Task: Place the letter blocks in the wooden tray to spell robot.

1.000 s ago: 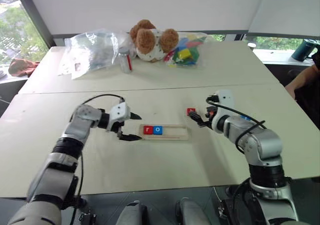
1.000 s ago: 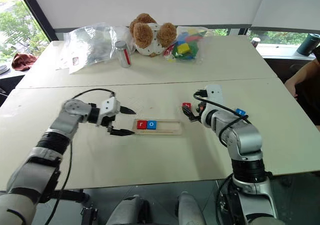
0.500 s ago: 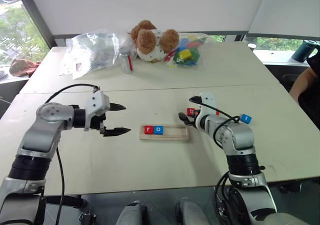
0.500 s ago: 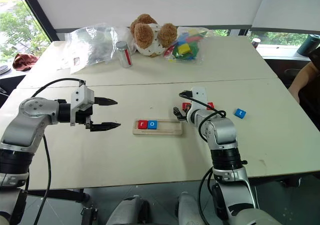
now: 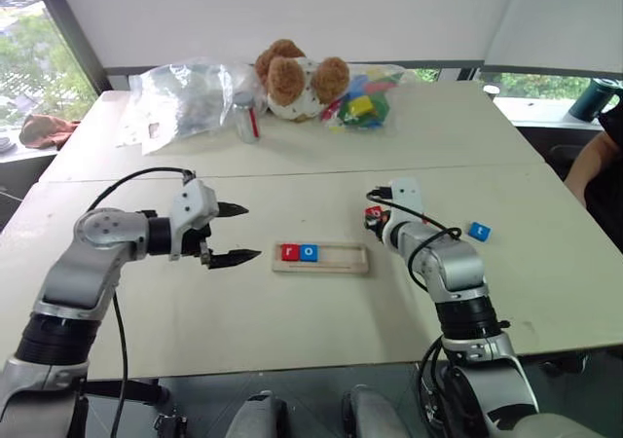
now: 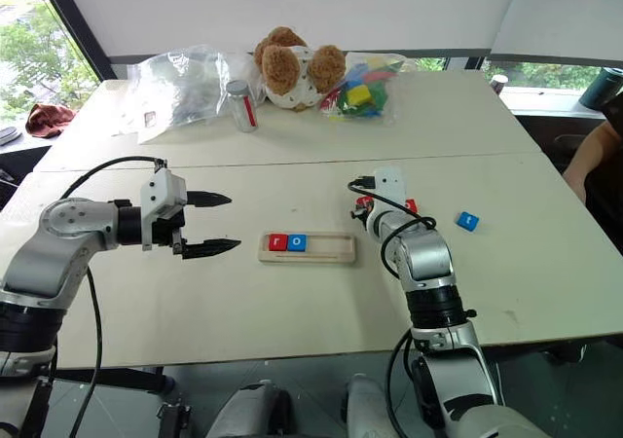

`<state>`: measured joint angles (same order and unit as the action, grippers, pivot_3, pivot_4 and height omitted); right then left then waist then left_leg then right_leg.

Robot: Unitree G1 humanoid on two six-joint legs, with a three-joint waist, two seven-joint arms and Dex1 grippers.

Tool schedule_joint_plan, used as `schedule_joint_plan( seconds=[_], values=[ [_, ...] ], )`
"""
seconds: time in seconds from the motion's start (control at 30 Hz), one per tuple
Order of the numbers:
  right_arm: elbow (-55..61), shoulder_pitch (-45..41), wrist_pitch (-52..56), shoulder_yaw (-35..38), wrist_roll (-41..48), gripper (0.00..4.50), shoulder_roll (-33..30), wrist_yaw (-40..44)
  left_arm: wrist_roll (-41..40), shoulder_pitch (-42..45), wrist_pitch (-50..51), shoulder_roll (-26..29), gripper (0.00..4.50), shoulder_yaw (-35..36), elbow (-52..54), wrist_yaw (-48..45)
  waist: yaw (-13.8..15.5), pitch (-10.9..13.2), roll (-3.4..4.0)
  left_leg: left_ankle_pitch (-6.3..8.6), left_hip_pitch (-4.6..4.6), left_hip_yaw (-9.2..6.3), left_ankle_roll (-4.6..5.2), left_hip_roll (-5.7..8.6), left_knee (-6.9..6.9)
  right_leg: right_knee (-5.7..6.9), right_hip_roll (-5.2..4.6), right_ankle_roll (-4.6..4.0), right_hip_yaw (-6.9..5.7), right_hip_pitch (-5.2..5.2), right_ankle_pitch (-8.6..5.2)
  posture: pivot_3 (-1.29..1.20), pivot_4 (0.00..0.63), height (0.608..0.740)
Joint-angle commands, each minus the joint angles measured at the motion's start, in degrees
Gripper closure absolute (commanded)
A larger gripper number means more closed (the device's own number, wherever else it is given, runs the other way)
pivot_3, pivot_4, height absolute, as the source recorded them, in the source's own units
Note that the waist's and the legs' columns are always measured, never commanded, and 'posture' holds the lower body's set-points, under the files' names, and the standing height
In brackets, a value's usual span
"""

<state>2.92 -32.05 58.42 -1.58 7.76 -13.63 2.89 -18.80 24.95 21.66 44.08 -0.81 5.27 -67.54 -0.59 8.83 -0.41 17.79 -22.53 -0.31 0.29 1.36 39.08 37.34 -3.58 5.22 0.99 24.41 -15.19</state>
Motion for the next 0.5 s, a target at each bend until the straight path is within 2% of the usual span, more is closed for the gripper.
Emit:
schedule_joint_plan(
  seconds=[0.03,0.13,0.23,0.33,0.5],
  values=[
    [17.13,4.00,7.85,2.74,0.34,3.38,-3.33,0.61,-1.16,1.88,-0.42,-1.03,0.00,-2.17,1.08,-1.99,0.15,0.01,0.01,0.01,-0.05,0.00,0.02,0.02,0.00,-0.03,-0.01,0.00,0.00,0.03,0.00,0.00,0.150,0.740],
    [27.70,8.80,15.56,6.40,-0.40,3.38,-2.33,-1.68,-0.79,3.80,-0.83,-1.56,0.00,-3.91,0.14,-3.31,-0.09,0.00,0.00,0.04,-0.23,-0.03,0.06,0.02,0.00,-0.09,0.00,0.00,0.00,0.11,0.00,0.00,0.150,0.740],
    [35.01,13.15,21.66,9.72,-1.46,3.38,2.90,-4.65,-0.09,6.86,-2.06,-2.67,0.00,-5.51,-3.23,-4.50,-0.21,0.00,0.00,0.04,-0.28,-0.05,0.06,0.01,0.00,-0.14,0.02,0.00,-0.03,0.16,0.00,0.00,0.150,0.740],
    [36.76,16.43,23.52,11.13,-2.40,3.38,8.53,-6.93,0.94,9.02,-3.85,-3.72,0.00,-7.17,-6.18,-5.78,-0.46,0.00,0.00,0.02,-0.19,0.00,0.03,0.00,0.01,-0.08,0.10,0.00,0.02,0.16,0.00,0.00,0.150,0.740],
    [34.08,18.02,20.70,11.39,-4.46,3.38,12.70,-9.48,1.48,10.59,-4.97,-4.74,0.00,-8.17,-8.29,-7.08,-0.44,0.01,0.02,0.01,-0.08,0.04,0.03,0.00,0.01,-0.01,0.23,0.00,0.00,0.10,0.00,0.00,0.150,0.740]
  ],
)
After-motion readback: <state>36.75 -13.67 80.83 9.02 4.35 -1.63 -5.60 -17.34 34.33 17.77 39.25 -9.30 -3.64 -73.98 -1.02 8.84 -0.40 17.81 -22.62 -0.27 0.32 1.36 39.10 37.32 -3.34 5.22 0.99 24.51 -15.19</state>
